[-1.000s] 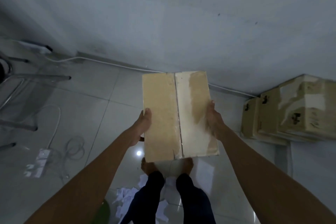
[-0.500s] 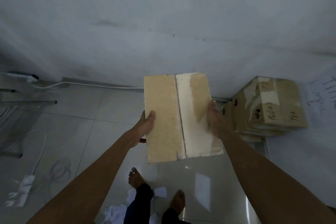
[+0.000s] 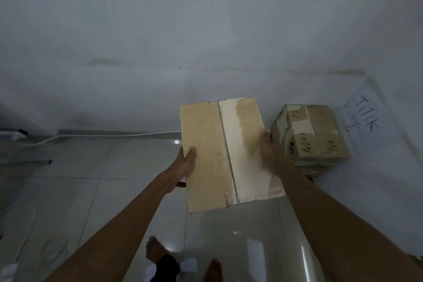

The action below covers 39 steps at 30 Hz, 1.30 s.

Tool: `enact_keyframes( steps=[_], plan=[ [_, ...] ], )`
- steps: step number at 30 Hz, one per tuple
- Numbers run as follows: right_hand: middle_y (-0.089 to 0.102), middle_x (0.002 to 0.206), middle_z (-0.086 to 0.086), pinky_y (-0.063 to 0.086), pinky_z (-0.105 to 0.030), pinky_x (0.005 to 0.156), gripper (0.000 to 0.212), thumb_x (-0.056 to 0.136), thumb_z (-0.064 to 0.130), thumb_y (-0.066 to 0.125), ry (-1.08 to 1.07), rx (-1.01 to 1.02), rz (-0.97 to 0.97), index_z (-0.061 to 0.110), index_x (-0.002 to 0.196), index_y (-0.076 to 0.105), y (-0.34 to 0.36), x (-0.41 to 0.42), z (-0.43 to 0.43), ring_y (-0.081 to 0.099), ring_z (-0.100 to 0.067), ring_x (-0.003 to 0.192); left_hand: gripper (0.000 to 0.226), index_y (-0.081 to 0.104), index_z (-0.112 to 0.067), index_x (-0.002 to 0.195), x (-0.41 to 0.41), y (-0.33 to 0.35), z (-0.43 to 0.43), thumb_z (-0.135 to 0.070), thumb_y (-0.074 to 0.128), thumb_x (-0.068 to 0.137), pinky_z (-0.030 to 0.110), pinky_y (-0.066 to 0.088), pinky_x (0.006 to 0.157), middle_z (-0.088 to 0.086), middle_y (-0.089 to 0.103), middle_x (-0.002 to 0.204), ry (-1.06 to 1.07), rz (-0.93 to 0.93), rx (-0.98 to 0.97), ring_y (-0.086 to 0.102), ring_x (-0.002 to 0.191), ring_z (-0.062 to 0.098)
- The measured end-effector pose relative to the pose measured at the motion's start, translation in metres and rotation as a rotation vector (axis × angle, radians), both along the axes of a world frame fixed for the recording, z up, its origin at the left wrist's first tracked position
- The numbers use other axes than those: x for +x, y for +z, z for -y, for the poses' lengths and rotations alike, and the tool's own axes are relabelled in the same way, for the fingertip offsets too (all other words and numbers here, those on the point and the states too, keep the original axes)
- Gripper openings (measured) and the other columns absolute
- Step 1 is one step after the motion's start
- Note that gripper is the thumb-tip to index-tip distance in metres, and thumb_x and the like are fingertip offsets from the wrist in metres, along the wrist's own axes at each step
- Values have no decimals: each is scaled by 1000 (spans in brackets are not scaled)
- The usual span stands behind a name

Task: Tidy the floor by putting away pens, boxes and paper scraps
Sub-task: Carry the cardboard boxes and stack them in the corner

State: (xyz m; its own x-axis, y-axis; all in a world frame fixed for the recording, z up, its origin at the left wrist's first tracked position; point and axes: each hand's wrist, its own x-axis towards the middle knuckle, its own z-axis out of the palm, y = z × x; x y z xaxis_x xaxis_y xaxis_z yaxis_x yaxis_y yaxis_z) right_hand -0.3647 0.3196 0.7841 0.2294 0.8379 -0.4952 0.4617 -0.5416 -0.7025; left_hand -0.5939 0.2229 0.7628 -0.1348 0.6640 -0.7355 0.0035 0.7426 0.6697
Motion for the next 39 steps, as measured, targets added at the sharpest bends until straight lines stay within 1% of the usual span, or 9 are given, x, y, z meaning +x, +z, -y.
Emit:
enact_keyframes(
  steps=[1,2,5,8,12,15,17,20,39],
  plan=[
    [62,113,-13,47,-43,91,119,57,99,10,-2,-8,16,11,123,56,-11,12,-6,58,-29,98,62,20,-38,142,8,4,-4,-68,27,89,41,49,80,-1,47,136,-9,-4,6,52,111,23],
    [63,107,-12,47,-44,92,115,63,95,9,0,-41,12,9,122,57,-14,22,-12,59,-29,97,62,20,-37,143,17,9,-9,-68,27,89,40,49,77,-1,47,136,-17,-10,15,52,111,22],
    [54,129,-21,38,-45,101,86,92,69,16,26,-63,8,2,134,48,19,31,-14,52,-35,118,63,20,-30,146,37,17,-22,-63,28,92,38,48,81,1,45,140,-36,-18,57,51,117,24],
    [51,133,-24,38,-44,103,83,95,64,15,22,-34,59,-1,133,48,23,52,-26,51,-37,120,65,19,-25,148,57,22,-37,-59,27,94,39,44,90,4,41,145,-55,-22,86,46,127,26],
    [56,125,-26,40,-38,92,80,98,59,16,7,-10,116,-6,126,53,24,81,-39,54,-37,114,68,16,-26,149,79,28,-56,-62,26,93,41,47,92,4,41,145,-106,-41,84,48,126,26],
    [54,127,-27,39,-42,98,81,97,60,16,-10,5,124,-6,127,53,22,97,-49,53,-39,117,66,17,-32,147,91,33,-71,-66,25,91,34,52,68,-1,47,132,-160,-44,69,53,108,22],
    [56,125,-26,40,-43,98,83,96,62,15,-22,8,119,-5,126,54,21,104,-54,54,-38,115,63,18,-34,145,96,34,-80,-66,24,91,31,49,61,-1,47,130,-192,-52,71,54,103,21],
    [57,125,-24,41,-42,97,87,93,68,15,-46,-5,123,-2,127,54,19,112,-59,55,-36,113,63,17,-32,146,101,34,-96,-64,23,92,31,49,63,3,44,140,-234,-72,71,53,109,24],
    [58,120,-28,45,-40,93,79,98,58,19,-174,-12,167,-7,119,58,-4,168,-110,57,-38,109,62,14,-35,146,142,24,-172,-65,22,92,28,49,61,1,41,141,-409,-49,59,51,107,21]
  ],
)
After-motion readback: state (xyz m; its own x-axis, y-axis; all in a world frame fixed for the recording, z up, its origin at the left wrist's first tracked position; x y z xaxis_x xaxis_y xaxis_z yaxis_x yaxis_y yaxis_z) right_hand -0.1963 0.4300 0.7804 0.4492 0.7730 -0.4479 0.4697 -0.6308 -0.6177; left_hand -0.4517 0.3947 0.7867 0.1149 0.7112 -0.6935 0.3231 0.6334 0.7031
